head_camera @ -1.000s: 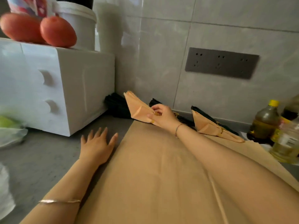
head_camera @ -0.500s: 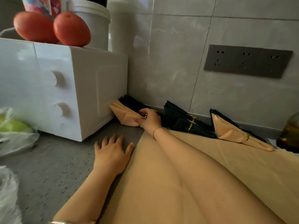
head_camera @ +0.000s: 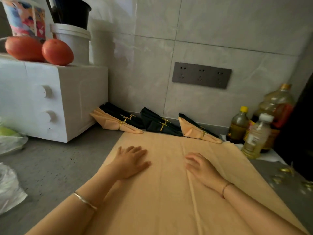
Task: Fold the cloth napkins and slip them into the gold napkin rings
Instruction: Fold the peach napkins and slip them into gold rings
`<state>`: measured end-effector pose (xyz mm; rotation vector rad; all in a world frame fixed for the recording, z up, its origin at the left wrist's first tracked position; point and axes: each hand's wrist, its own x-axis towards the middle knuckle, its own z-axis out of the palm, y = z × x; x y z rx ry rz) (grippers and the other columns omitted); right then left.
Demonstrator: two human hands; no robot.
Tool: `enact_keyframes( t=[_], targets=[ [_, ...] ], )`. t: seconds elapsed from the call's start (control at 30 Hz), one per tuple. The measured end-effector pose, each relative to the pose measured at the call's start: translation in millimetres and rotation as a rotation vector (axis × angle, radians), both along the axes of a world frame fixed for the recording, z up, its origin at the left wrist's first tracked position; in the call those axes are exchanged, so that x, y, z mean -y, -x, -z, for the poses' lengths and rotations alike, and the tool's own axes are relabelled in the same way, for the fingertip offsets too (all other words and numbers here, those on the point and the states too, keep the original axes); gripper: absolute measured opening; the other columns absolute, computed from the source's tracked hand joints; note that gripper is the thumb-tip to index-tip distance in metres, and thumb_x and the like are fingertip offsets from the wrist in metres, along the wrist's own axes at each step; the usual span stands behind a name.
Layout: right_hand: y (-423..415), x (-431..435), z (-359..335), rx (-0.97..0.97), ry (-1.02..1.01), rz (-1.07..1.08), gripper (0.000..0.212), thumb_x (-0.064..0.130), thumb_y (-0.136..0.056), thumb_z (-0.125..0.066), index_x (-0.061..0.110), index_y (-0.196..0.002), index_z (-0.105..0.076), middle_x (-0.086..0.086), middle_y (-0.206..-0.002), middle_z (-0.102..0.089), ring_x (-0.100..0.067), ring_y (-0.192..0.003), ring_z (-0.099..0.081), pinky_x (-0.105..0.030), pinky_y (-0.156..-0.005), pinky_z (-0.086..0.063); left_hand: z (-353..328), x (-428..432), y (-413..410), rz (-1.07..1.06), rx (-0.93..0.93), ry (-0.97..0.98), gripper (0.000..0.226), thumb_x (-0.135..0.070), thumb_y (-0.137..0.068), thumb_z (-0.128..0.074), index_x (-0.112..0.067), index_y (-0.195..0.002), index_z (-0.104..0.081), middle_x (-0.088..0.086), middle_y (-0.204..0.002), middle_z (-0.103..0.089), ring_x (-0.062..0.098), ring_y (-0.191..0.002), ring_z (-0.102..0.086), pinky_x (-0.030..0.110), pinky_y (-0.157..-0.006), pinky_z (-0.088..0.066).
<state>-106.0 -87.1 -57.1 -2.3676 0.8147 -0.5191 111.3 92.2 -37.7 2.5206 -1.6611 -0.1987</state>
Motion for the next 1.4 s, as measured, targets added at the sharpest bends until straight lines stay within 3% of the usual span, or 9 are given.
enact_keyframes(
  t=[0.23, 0.37, 0.53, 0.7, 0.87, 1.13, 1.27, 1.33, 1.4],
  targets=[
    [131.9, -44.3, -10.6, -0.228, 0.113, 0.006, 0.048, 0.042, -0.096, -0.046, 0.029, -0.141, -0.038, 0.014, -0.151, -0.027, -0.002, -0.139, -0.021, -0.015, -0.111, -0.01, -6.4, -8.6, 101.3, 0.13, -0.066, -0.013, 0.076, -0.074, -0.087, -0.022, -0.036, -0.152, -0.011, -0.006, -0.161, -0.005, 0.019, -0.148, 0.0, 0.044, -0.119, 0.001],
    [187.6, -88.6, -19.9, -0.342, 0.146, -0.107, 0.057, 0.055, -0.094, -0.036, 0.037, -0.147, -0.023, 0.027, -0.149, -0.011, 0.006, -0.139, -0.002, -0.015, -0.111, 0.001, -4.5, -36.7, 146.3, 0.249, -0.079, -0.005, 0.116, -0.098, -0.049, 0.001, -0.042, -0.15, -0.01, -0.011, -0.16, -0.007, 0.015, -0.147, -0.003, 0.042, -0.118, 0.0],
    [235.0, -125.4, -31.4, -0.465, 0.216, -0.186, 0.079, 0.072, -0.081, -0.036, 0.039, -0.148, -0.011, 0.031, -0.147, 0.005, 0.011, -0.136, 0.009, -0.014, -0.109, 0.008, -4.9, -79.9, 185.3, 0.378, -0.108, 0.022, 0.09, -0.087, -0.07, -0.032, -0.049, -0.148, -0.009, -0.018, -0.158, -0.006, 0.009, -0.146, 0.0, 0.039, -0.119, 0.003],
    [256.0, -152.6, -30.3, -0.489, 0.226, -0.2, 0.096, 0.084, -0.067, -0.036, 0.041, -0.148, -0.006, 0.029, -0.149, 0.01, 0.009, -0.138, 0.013, -0.018, -0.112, 0.008, -1.6, -115.2, 211.5, 0.415, -0.077, -0.012, 0.097, -0.087, -0.066, -0.039, -0.048, -0.148, -0.007, -0.019, -0.158, 0.0, 0.006, -0.146, 0.007, 0.036, -0.119, 0.007],
    [267.3, -163.7, -27.4, -0.458, 0.253, -0.189, 0.098, 0.087, -0.065, -0.032, 0.042, -0.148, -0.006, 0.028, -0.15, 0.007, 0.007, -0.139, 0.01, -0.018, -0.112, 0.008, -8.4, -126.5, 225.5, 0.417, -0.068, -0.028, 0.096, -0.082, -0.07, -0.045, -0.045, -0.149, -0.006, -0.018, -0.158, -0.001, 0.006, -0.146, 0.007, 0.036, -0.119, 0.006],
    [274.0, -172.8, -28.5, -0.399, 0.183, -0.152, 0.088, 0.081, -0.069, -0.04, 0.044, -0.146, -0.019, 0.032, -0.143, -0.004, 0.009, -0.137, 0.001, -0.023, -0.116, -0.001, -12.6, -141.4, 229.4, 0.411, -0.147, 0.024, 0.085, -0.078, -0.074, -0.049, -0.045, -0.147, -0.022, -0.018, -0.157, -0.014, 0.004, -0.145, -0.007, 0.034, -0.12, -0.007],
    [274.5, -176.4, -28.9, -0.294, 0.194, -0.132, 0.061, 0.065, -0.081, -0.048, 0.043, -0.137, -0.041, 0.031, -0.139, -0.026, 0.011, -0.133, -0.017, -0.016, -0.111, -0.013, -18.3, -144.9, 233.1, 0.387, -0.215, 0.061, 0.076, -0.074, -0.075, -0.052, -0.044, -0.142, -0.036, -0.022, -0.151, -0.028, -0.001, -0.141, -0.019, 0.03, -0.119, -0.015],
    [273.9, -178.6, -29.5, -0.227, 0.224, -0.137, 0.041, 0.053, -0.087, -0.053, 0.04, -0.126, -0.056, 0.03, -0.133, -0.042, 0.014, -0.124, -0.033, -0.007, -0.103, -0.022, -20.1, -146.3, 234.0, 0.368, -0.24, 0.098, 0.064, -0.069, -0.078, -0.056, -0.045, -0.137, -0.044, -0.025, -0.146, -0.035, -0.003, -0.136, -0.029, 0.024, -0.115, -0.021],
    [272.7, -179.3, -30.7, -0.169, 0.248, -0.14, 0.03, 0.044, -0.09, -0.054, 0.034, -0.116, -0.064, 0.024, -0.124, -0.057, 0.013, -0.112, -0.047, -0.008, -0.098, -0.035, -21.6, -147.4, 232.4, 0.359, -0.231, 0.111, 0.057, -0.066, -0.08, -0.057, -0.045, -0.133, -0.049, -0.027, -0.142, -0.041, -0.003, -0.132, -0.036, 0.02, -0.11, -0.024]
  ],
)
